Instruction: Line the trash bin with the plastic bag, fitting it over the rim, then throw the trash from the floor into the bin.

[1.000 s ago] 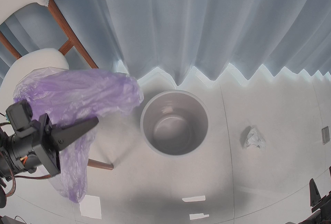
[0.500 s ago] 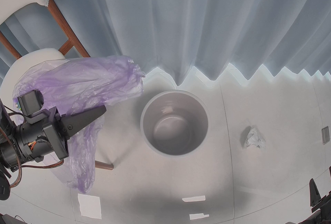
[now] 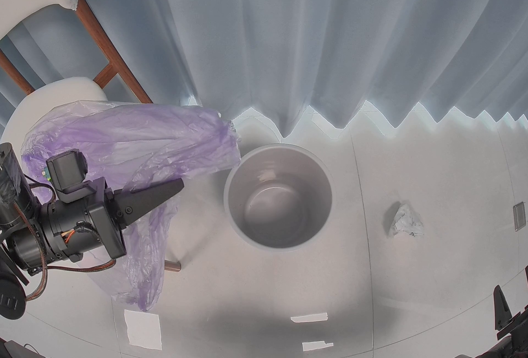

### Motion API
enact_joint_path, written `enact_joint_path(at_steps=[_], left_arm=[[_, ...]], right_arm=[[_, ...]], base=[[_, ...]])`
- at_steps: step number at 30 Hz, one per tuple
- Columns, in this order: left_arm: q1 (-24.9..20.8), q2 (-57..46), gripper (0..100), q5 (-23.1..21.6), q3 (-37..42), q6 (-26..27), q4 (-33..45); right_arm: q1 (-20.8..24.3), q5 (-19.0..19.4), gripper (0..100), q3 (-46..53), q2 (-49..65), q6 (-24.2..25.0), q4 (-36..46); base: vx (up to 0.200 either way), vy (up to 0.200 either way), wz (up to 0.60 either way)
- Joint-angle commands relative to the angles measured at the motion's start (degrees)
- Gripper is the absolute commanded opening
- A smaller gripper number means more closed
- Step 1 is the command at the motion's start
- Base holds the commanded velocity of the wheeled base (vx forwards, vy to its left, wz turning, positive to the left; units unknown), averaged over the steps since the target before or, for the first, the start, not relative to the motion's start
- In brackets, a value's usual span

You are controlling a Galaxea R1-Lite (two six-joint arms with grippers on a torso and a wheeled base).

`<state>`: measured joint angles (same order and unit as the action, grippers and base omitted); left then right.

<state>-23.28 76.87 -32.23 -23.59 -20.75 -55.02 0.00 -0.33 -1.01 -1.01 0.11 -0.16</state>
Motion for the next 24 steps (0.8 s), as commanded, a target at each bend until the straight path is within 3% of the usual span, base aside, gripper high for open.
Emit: enact_joint_path(at_steps=[1, 10, 17, 24], left_arm=[[-0.09, 0.38, 0, -0.02, 0.21, 0.01, 0.0], [-2.56, 0.38, 0, -0.02, 1.26, 0.09, 0.0], [-8.53, -0.67, 0, -0.02, 1.79, 0.18, -0.53], [-10.55, -0.41, 0, -0.02, 2.76, 0.09, -6.51]], right_arm=[[0.0, -0.02, 100, 1.01, 1.01, -0.02, -0.02], [0.0, -0.02, 100, 1.01, 0.92, 0.07, -0.02], [0.0, -0.02, 100, 1.01, 1.01, 0.07, -0.02], [0.0, -0.02, 100, 1.01, 1.01, 0.07, -0.02]], base=[[0.0, 0.0, 0.0], [0.0, 0.0, 0.0], [0.0, 0.0, 0.0], [0.0, 0.0, 0.0]])
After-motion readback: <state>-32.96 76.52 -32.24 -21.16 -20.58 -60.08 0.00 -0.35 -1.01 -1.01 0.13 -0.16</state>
